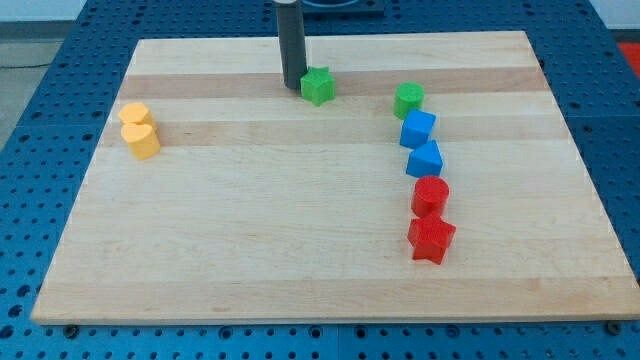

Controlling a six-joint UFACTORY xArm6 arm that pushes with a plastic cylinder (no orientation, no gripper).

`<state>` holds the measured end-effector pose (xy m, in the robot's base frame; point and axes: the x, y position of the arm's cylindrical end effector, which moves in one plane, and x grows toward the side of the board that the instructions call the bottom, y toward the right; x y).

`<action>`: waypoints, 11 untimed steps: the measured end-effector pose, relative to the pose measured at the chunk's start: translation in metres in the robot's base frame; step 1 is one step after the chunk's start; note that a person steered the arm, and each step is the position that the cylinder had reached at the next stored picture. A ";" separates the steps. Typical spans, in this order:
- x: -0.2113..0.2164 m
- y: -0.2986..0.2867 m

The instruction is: Place the green star above the green circle

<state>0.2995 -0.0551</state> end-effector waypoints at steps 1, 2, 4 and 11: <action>0.019 -0.009; 0.024 0.013; -0.014 0.035; -0.026 0.135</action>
